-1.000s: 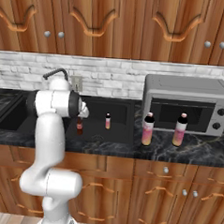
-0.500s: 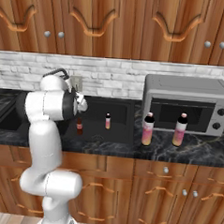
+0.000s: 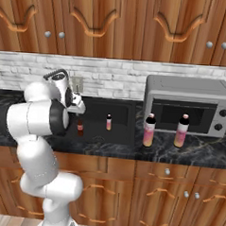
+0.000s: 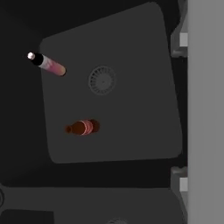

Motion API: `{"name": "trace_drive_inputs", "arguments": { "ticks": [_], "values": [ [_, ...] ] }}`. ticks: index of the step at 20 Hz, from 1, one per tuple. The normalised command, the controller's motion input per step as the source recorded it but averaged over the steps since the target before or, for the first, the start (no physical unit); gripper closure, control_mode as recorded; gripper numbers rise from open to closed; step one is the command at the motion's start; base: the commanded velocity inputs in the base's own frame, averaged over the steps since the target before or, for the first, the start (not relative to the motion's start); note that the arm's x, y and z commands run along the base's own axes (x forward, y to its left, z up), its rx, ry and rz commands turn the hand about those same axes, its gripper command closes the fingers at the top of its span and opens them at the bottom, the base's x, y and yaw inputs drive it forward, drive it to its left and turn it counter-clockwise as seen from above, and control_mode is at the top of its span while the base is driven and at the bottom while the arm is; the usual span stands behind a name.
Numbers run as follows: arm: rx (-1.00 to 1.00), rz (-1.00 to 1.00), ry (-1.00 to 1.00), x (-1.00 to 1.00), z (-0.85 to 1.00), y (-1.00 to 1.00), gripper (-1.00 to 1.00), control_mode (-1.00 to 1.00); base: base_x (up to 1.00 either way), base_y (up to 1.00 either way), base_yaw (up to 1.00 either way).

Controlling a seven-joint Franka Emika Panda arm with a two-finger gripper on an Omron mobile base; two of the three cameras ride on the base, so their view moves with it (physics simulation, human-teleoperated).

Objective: Place the large bottle from the dining counter next to the other large bottle outside the sink, and place the small bottle from the dining counter next to the other small bottle inside the sink.

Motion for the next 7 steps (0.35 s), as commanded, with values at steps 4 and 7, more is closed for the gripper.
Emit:
{"name": "trace_drive_inputs", "arguments": {
  "ticks": [4, 7],
  "values": [
    [0.01, 0.00, 0.00, -0.58, 0.49, -0.18, -1.00, -1.00, 0.00, 0.00, 0.00],
    [0.02, 0.00, 0.00, -0.70, 0.35, -0.10, -1.00, -1.00, 0.00, 0.00, 0.00]
  ]
}}
